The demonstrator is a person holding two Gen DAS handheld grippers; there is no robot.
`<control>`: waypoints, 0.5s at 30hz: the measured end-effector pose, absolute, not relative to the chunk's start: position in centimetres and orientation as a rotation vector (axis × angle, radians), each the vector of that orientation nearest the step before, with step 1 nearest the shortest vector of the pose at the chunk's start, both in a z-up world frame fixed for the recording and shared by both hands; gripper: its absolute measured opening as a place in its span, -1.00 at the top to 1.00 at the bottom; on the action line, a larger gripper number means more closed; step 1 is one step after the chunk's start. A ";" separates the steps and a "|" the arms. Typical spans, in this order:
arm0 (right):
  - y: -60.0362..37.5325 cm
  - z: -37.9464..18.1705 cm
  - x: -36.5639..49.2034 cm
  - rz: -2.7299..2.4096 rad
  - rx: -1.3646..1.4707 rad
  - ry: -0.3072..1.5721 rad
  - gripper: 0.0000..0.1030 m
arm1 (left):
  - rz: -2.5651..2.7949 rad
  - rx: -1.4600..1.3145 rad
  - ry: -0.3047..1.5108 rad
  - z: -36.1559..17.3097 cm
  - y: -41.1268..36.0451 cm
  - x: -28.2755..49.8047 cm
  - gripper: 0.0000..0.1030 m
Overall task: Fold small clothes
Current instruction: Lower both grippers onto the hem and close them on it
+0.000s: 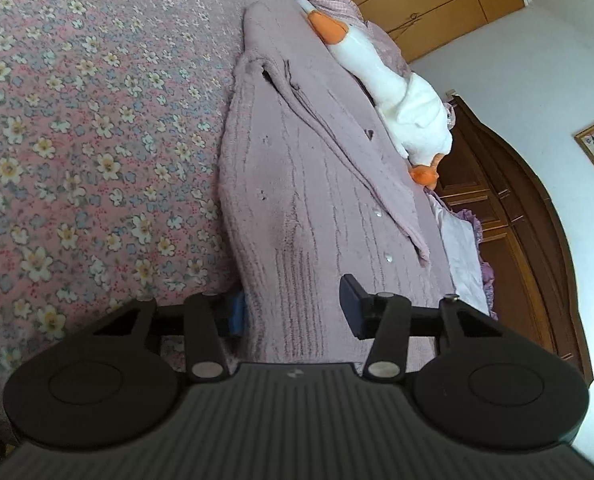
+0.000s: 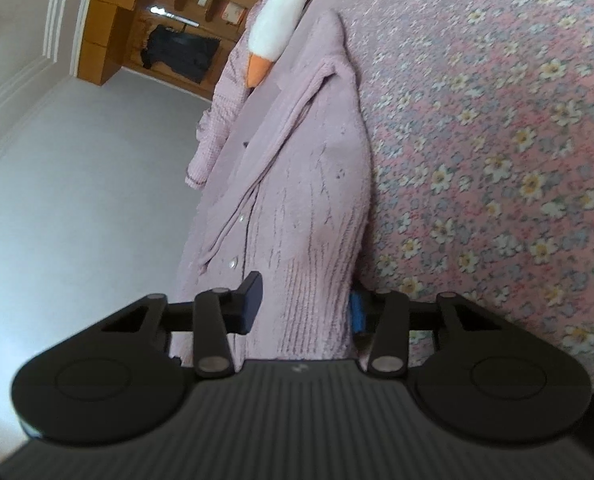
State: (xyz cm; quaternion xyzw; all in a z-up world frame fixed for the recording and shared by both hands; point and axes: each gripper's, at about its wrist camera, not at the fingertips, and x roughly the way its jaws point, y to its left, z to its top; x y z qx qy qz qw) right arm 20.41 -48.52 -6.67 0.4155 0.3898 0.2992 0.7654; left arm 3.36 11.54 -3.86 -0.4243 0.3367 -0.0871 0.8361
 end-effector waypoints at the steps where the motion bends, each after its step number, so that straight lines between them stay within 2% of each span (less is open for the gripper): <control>1: -48.8 -6.7 20.3 0.642 0.912 0.843 0.13 | -0.180 -0.892 0.711 -3.8 11.5 3.2 -0.07; 10: -48.0 -6.6 20.4 0.655 0.889 0.873 0.18 | -0.188 -0.848 0.724 -3.6 11.1 3.3 -0.10; 13: -47.6 -6.6 20.2 0.673 0.879 0.888 0.18 | -0.210 -0.831 0.727 -3.4 11.1 3.3 -0.28; 15: -47.4 -6.5 20.1 0.677 0.869 0.892 0.18 | -0.209 -0.827 0.726 -3.2 11.0 3.3 -0.31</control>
